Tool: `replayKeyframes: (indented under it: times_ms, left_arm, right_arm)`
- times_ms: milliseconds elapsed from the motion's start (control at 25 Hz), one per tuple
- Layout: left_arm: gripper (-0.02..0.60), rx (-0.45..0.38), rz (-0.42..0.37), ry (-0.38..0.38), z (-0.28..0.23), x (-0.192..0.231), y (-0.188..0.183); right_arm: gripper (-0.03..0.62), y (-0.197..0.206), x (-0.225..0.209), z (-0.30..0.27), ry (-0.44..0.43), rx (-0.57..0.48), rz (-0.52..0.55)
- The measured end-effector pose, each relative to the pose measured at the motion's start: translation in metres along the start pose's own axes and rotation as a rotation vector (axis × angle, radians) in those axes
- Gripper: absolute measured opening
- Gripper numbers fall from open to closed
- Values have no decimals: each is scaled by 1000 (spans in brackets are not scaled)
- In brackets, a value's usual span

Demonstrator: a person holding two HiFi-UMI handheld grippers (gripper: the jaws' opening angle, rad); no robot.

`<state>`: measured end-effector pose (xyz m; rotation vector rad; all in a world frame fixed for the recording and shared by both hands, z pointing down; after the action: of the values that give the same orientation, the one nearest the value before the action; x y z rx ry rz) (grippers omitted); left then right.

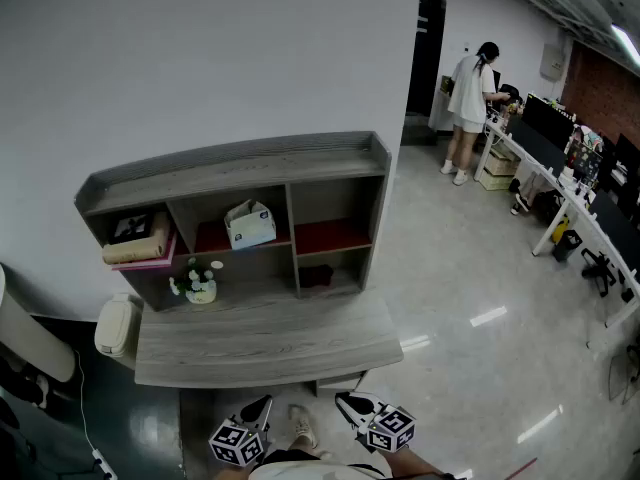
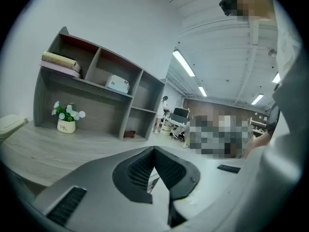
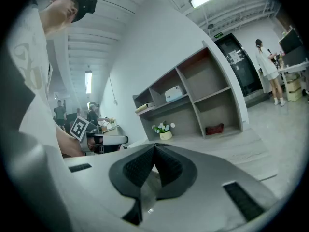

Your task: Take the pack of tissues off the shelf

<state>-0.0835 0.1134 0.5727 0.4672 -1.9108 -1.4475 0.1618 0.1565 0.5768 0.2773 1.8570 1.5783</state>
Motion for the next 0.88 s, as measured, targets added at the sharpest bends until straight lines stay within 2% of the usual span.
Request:
replayKeyframes:
  times_ms: [400,880]
  left_arm:
    - [12,5,7,2,32,-27,10]
    - [12,3,16,-27,47,-29,11]
  right_arm:
    - [3,5,28,16,-25,4,12]
    - [5,9,36,22,-19,-33,-32]
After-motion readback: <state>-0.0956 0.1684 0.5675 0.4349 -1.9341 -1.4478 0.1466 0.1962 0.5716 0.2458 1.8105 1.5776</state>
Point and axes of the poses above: the fingertips, and each gripper's own axes: z backward along the fingers, x to its left, y out of its underside, the point moved 7 cm from there along z, backward along the fingers, and after that the axes turned 9 degrees about -x, right-handed, at the moved point
